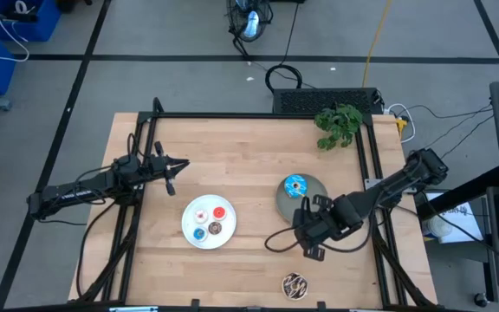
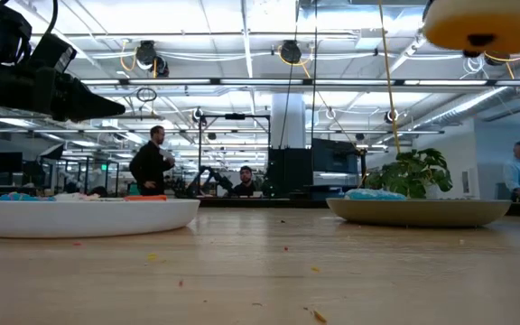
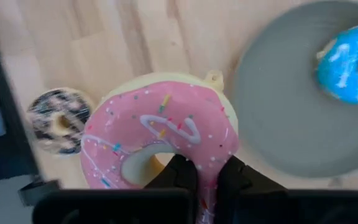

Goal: Pick & Place donuts
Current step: Put the big pink donut on the gray plate

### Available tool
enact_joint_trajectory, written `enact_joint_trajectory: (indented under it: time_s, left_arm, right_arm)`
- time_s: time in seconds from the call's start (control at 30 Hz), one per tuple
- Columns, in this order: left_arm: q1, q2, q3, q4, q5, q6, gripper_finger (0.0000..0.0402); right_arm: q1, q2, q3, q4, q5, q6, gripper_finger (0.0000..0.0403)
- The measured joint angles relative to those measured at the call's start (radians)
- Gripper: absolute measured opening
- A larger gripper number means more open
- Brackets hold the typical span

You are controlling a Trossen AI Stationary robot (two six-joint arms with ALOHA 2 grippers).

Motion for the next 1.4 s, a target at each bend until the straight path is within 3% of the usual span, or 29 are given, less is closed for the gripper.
enact_joint_trajectory:
  time_s: [0.47,0.7,1.03,1.4]
  left_arm:
    - [0.000,0.000,0.000,0.000,0.000,0.000,0.0037]
    - [0.000,0.000,0.000,0.000,0.000,0.001,0.0037]
    - [0.000,0.000,0.000,0.000,0.000,0.001,0.0037]
    - [0.000,0.000,0.000,-0.001,0.000,0.001,0.0037]
  right_arm:
    - [-0.041,0.000,0.000,-0.006,-0.004,-0.026,0.0009]
    - [-0.057,-0.004,0.000,0.024,-0.084,-0.089,0.0013]
    - [-0.230,-0.005,0.000,-0.107,-0.052,-0.055,0.0015]
    - [-0.440,-0.005,0.000,-0.145,0.000,-0.324,0.0015]
